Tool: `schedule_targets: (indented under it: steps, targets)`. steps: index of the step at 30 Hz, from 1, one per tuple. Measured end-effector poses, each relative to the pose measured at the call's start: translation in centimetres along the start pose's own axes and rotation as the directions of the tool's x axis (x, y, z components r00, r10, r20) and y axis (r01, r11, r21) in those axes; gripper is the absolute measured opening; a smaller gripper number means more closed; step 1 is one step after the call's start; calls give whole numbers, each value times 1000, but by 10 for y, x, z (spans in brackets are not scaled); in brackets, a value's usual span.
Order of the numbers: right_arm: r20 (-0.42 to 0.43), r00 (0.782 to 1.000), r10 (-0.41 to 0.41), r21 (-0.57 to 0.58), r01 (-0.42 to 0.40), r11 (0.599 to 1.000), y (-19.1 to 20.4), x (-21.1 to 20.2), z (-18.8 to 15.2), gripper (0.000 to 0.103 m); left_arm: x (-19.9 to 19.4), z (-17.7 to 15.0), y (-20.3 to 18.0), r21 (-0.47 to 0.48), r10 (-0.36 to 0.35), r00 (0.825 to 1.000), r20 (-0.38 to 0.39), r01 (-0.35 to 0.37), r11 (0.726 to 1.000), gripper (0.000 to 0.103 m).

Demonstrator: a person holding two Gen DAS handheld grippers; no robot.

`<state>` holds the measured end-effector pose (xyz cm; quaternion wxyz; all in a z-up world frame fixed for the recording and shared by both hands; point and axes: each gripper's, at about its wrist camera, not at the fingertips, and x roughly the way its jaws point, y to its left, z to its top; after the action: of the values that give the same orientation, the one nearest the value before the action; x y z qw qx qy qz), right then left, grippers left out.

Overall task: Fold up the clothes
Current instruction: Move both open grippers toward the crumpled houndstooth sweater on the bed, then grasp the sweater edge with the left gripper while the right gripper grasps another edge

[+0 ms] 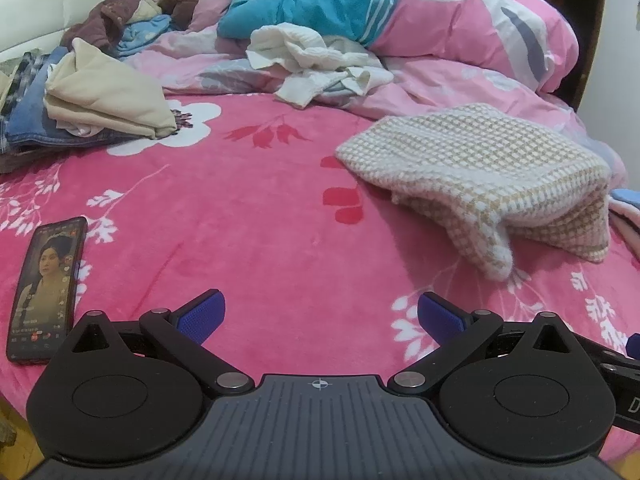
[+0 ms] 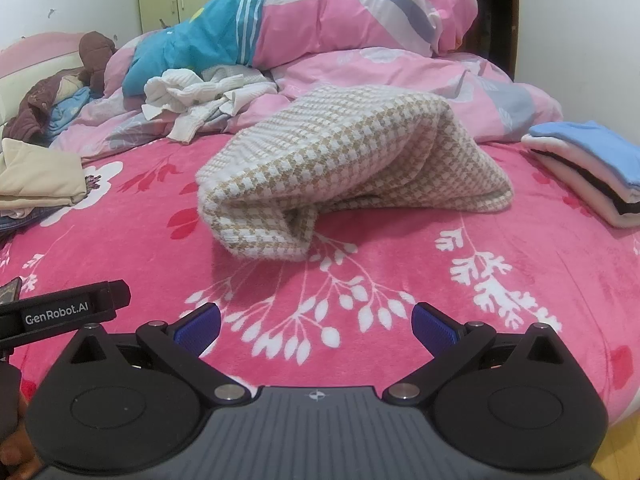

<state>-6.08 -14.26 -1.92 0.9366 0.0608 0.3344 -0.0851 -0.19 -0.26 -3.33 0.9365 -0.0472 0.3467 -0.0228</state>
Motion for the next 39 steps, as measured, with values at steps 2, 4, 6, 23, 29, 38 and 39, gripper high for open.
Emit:
schedule_targets:
  steps: [2,4,6,23,29,38,39]
  targets:
    - [0,1000,0,0,0,1000,0,0,0,103,-1,0,-1,7,0,1000,4,0,1000,103]
    - [0,1000,1,1,-1,1000,-1,0,0,103,-1,-1,-2,14,0,1000,7,0,1000,103]
    - [-1,1000,1,2,-1,1000,-2,0,0,103,-1,-1,-3,19,-1,1000,7,1,1000,103]
    - [87,996,16,2,-16,1000,-24,-8,10,103,10,0,-15,86,-93,991,101,84,993,103]
    - [188,982,28,49,-38,998,-59,-6,28,103,26,4,-32,126,-195,971,141,178,976,103]
    - [216,961,171,210,-217,953,-116,38,69,103,68,3,-82,271,-301,940,158,252,929,103]
    - [211,956,205,237,-254,938,-121,47,74,103,73,2,-85,285,-319,935,158,266,921,103]
